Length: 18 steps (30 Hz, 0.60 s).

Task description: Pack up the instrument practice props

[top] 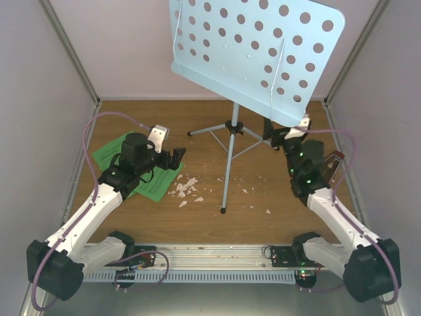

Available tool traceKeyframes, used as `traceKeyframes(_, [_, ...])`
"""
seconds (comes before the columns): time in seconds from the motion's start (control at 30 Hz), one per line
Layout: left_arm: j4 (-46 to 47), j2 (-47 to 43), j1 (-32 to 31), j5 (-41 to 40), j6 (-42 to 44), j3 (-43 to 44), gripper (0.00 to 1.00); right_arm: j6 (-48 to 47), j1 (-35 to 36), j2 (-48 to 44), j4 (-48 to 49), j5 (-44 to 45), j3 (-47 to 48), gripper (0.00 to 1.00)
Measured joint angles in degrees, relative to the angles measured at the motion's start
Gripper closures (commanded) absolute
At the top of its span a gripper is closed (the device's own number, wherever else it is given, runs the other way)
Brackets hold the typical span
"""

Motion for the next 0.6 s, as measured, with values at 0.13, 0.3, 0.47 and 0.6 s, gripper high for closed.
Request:
traceKeyframes(0.13, [0.04,0.0,-0.39,0.48,-0.11,0.0,0.01,10.58,-10.58,1.57,-7.98,-11.87,5.49,0.0])
traceKeyframes(0.3, [0.13,-0.07,-1.7,3.32,-3.32,0.0,0.04,18.67,-18.97,11.06,-15.08,-32.5,14.78,0.0])
traceKeyframes(0.47, [3.02,-0.2,-5.73,9.03,-8.94,-0.02,0.17,23.52,-18.8,15.43,-12.31,-49.64,17.05,0.07])
traceKeyframes(0.6, [9.29,1.84,-10.23,14.51,-12.5,-0.02,0.25,25.0,-16.72,18.01,-7.37,-58.45,18.93,0.17])
